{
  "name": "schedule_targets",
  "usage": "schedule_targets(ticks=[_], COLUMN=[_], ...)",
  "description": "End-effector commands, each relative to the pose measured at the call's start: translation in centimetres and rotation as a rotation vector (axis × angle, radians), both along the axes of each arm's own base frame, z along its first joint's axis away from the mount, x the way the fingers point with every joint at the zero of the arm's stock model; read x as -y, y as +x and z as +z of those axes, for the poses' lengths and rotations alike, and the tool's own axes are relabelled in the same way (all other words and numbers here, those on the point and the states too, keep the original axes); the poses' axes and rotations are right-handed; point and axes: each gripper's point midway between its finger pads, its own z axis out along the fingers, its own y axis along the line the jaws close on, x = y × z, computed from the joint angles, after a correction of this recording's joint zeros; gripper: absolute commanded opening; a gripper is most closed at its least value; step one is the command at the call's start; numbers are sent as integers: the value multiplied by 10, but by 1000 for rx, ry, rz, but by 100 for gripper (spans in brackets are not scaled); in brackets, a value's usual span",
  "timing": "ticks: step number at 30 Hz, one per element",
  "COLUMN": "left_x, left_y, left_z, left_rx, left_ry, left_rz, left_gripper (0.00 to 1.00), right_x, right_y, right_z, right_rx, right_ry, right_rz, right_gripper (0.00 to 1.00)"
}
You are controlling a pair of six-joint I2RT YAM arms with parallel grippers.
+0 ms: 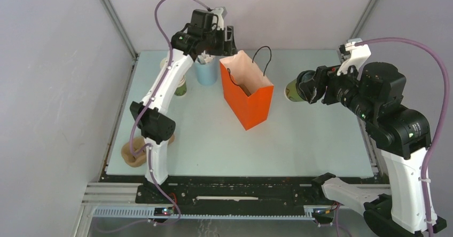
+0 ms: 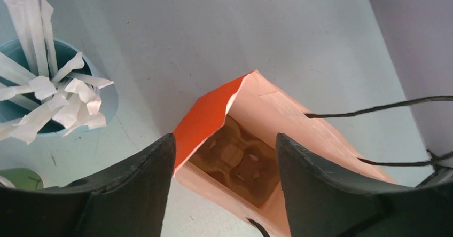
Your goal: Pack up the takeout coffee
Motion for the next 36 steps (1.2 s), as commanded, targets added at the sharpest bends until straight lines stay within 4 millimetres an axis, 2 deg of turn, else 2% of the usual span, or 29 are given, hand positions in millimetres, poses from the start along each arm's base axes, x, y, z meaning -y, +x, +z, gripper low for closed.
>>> schedule_targets(ticks=[1, 6, 11, 16, 19, 26, 27, 28, 33, 36], left_x=[13, 27, 35, 36, 37, 40, 37, 34, 12, 3], left_y=[17, 32, 38, 42, 36, 2, -5, -11, -57, -87], left_z=[-15, -27, -41, -40, -33, -18, -21, -15, -36, -34], left_rx=[33, 30, 16, 28, 36, 31, 16, 22, -35, -4], left_ry=[12, -23, -27, -34, -42, -30, -23, -21, -6, -38], left_rz=[-35, -57, -78, -70, -70, -73, -58, -32, 73, 83], left_gripper=[70, 66, 54, 35, 30, 9, 5, 1, 0, 0], right_x=[-1, -7, -7, -11, -13, -29, -31, -34, -45, -56], right_y=[-1, -3, -3, 0, 2, 3, 2, 2, -5, -12], right_z=[10, 9, 6, 7, 8, 10, 11, 12, 14, 15], right_rx=[35, 25, 21, 17, 18, 18, 25, 30, 48, 48], right_ry=[20, 29, 21, 22, 24, 34, 36, 39, 29, 34], right_rz=[13, 44, 49, 58, 62, 146, 168, 183, 277, 357], right_gripper=[67, 67, 67, 67, 67, 65, 64, 64, 58, 52])
